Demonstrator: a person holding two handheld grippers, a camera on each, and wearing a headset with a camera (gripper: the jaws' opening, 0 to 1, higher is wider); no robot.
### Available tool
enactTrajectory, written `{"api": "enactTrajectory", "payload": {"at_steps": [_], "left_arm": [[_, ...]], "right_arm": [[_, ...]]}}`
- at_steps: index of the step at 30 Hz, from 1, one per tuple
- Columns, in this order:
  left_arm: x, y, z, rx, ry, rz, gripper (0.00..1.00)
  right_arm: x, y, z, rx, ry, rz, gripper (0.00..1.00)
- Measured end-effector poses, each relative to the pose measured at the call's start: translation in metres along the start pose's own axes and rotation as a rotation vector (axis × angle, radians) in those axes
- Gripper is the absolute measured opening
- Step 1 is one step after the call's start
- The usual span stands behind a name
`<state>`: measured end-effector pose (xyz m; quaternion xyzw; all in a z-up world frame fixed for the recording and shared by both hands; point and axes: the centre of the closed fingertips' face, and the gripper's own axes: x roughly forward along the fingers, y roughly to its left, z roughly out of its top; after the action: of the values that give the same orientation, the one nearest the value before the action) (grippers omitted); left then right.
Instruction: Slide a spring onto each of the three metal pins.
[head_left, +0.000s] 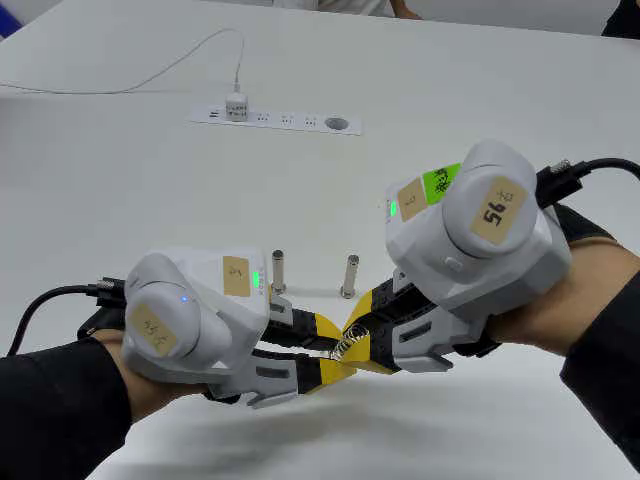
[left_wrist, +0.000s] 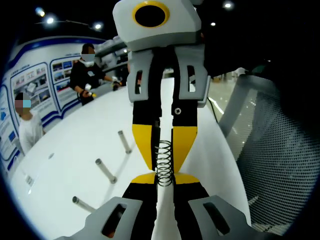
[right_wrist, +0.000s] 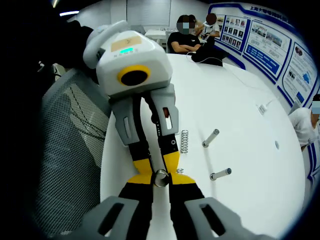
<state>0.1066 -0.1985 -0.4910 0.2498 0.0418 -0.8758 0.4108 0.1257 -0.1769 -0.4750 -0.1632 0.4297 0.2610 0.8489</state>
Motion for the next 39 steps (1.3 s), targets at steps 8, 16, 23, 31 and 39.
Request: {"api": "enactTrajectory", "payload": {"at_steps": [8, 16, 23, 31, 39], "left_arm": [[0.0, 0.0, 0.001, 0.002, -0.003, 0.002, 0.11], [-0.003, 0.004, 0.004, -0.009, -0.016, 0.015, 0.14], [-0.011, 0.01, 0.0, -0.032, -0.02, 0.032, 0.18], [-0.022, 0.018, -0.005, -0.08, -0.029, 0.067, 0.24], [-0.034, 0.023, -0.01, -0.117, -0.035, 0.103, 0.29]], "right_arm": [[-0.001, 0.0, 0.002, 0.003, -0.005, -0.001, 0.12], [-0.005, -0.005, 0.004, 0.007, -0.014, -0.02, 0.12], [-0.01, -0.01, 0.0, 0.019, -0.011, -0.036, 0.12], [-0.015, -0.016, -0.006, 0.038, -0.001, -0.052, 0.12], [-0.021, -0.022, -0.011, 0.06, 0.004, -0.071, 0.12]]}}
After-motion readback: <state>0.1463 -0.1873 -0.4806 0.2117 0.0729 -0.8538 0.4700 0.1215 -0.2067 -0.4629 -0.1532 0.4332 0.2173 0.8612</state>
